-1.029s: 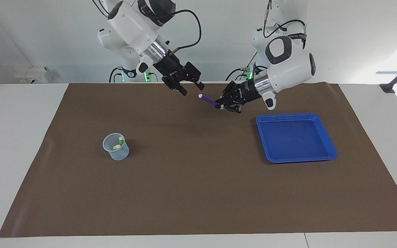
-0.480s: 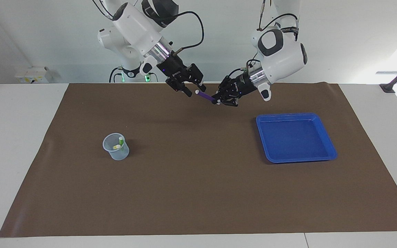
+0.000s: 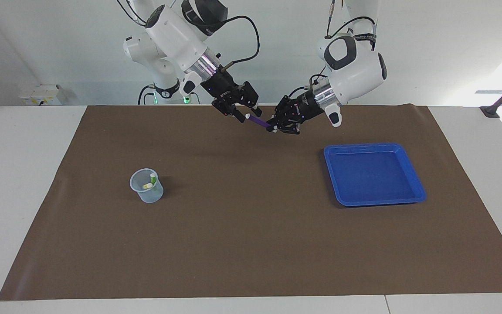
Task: Transfer and insert pens with both arms
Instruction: 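Lift the purple pen toward the right gripper with the left gripper, then close the right gripper on the purple pen and open the left gripper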
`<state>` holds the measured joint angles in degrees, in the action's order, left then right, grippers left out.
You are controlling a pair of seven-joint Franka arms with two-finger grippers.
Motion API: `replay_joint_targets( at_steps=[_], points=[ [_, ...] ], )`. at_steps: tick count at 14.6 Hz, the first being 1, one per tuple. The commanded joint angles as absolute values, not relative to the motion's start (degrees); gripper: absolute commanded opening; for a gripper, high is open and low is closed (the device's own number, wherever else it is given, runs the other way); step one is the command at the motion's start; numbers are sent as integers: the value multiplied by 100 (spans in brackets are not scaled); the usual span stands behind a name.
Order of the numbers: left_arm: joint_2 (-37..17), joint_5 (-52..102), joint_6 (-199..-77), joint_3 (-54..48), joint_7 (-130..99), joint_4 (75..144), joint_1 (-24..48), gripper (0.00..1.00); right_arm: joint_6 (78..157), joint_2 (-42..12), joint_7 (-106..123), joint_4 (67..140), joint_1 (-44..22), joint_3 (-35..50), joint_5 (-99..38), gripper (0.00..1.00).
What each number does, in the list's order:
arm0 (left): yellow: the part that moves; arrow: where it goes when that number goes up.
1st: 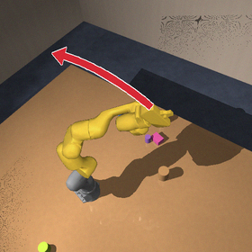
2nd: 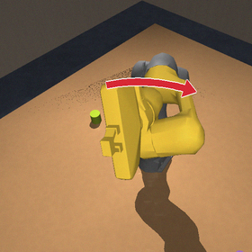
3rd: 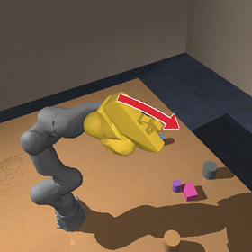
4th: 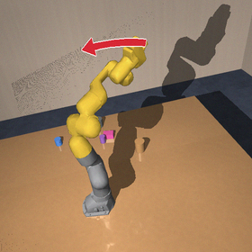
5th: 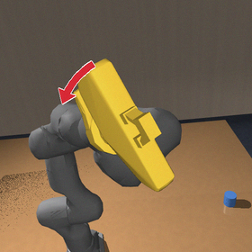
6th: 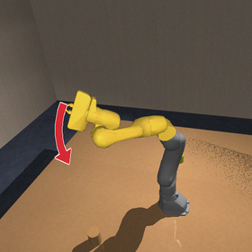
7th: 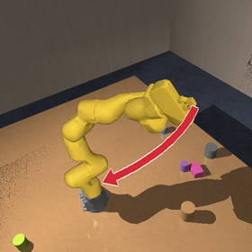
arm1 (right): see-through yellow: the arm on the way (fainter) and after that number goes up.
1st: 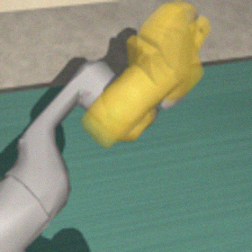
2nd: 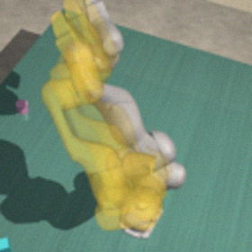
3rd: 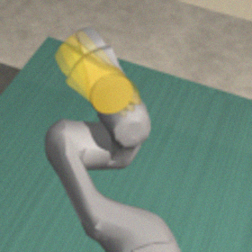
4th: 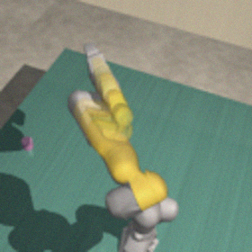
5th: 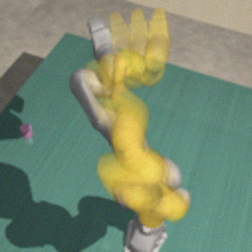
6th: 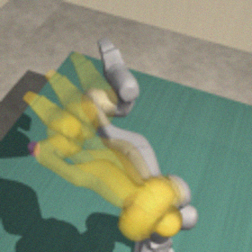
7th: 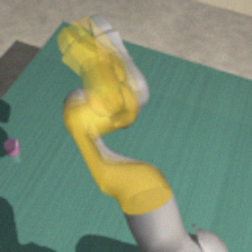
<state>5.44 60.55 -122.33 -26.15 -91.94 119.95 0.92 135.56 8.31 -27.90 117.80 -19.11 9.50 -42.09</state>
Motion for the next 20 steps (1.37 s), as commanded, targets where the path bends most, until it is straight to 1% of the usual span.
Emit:
replay_joint_targets(
  at_steps=[1,3,5,8,10,14,15,16,17,19,20],
  points=[
    [738,6187,-12366,-2558,-9264,12173,184,0,13667,949,-2654,11927,-1916,949,-4263,62],
    [738,6196,-12366,-2558,-9264,12173,176,0,13667,949,-2654,11927,-1916,949,-4263,61],
    [738,6196,-12366,-2558,-9272,12173,176,0,13667,949,-2646,11936,-1916,949,-4263,54],
    [747,6196,-12375,-2558,-9281,12173,176,0,13658,949,-2654,11936,-1916,949,-4263,30],
    [747,6196,-12375,-2558,-9281,12173,176,0,13649,941,-2672,11927,-1907,949,-4263,0],
    [747,6196,-12392,-2558,-9273,12164,185,0,13614,940,-2681,11927,-1890,949,-4271,0],
    [756,6196,-12427,-2558,-9203,12129,193,22,13606,940,-2681,11927,-1890,949,-4271,0],
    [773,6188,-12506,-2558,-9228,12120,211,86,13588,940,-2681,11927,-1881,949,-4271,0],
    [791,6188,-12507,-2558,-9237,12138,220,100,13562,940,-2672,11927,-1863,949,-4271,0],
    [817,6170,-12507,-2558,-9185,12146,211,100,13387,932,-2480,11892,-1837,932,-4202,0],
    [817,6153,-12516,-2558,-9185,12146,211,100,13064,932,-2191,11839,-1785,897,-3975,0]
  ],
)
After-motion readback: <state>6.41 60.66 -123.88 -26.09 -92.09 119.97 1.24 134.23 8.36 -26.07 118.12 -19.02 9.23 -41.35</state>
